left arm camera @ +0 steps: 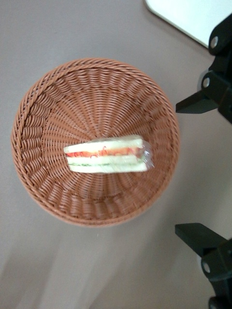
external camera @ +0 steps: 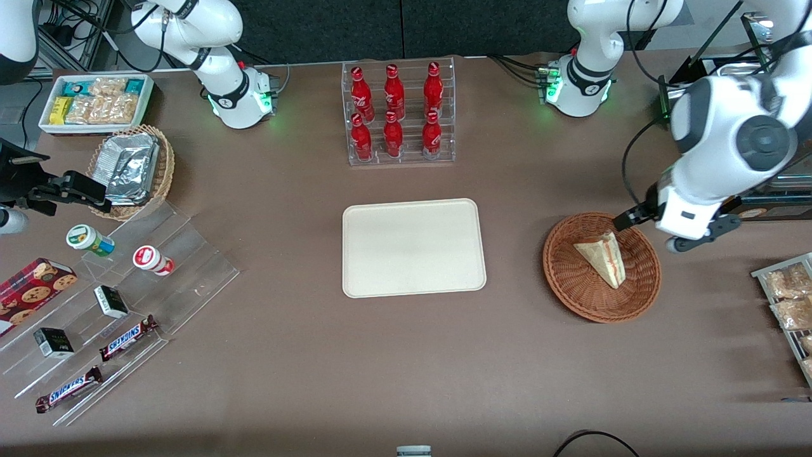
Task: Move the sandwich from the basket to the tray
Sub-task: 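Move the left gripper down over the sandwich in the wicker basket, then close the left gripper on the wrapped sandwich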
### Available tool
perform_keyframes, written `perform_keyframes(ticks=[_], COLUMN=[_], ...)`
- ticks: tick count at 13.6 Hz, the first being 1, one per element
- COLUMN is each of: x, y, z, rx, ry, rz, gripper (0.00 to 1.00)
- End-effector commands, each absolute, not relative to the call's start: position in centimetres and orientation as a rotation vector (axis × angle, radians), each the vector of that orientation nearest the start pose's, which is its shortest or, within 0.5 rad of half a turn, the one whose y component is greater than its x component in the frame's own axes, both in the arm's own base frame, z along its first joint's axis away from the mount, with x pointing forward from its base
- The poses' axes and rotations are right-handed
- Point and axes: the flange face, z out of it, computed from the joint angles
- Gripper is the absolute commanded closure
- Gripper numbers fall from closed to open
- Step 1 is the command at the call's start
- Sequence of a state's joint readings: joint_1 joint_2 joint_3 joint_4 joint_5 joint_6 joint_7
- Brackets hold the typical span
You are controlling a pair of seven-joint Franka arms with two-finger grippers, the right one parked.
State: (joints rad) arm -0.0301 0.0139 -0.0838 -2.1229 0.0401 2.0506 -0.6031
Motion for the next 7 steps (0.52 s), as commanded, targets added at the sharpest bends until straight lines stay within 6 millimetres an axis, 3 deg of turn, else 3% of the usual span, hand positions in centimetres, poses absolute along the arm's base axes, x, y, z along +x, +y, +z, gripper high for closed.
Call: perform_keyframes(ticks=[1, 4, 7], x=[50.9, 50.9, 50.5], y=[-5.8, -5.6, -5.3], z=[38.2, 36.5, 32.7], rx=[-2.974, -2.969, -2.995], ry=[-0.856, -0.895, -0.913], rz=[0.047, 0.033, -0.044], gripper=[0.0, 0.0, 0.0])
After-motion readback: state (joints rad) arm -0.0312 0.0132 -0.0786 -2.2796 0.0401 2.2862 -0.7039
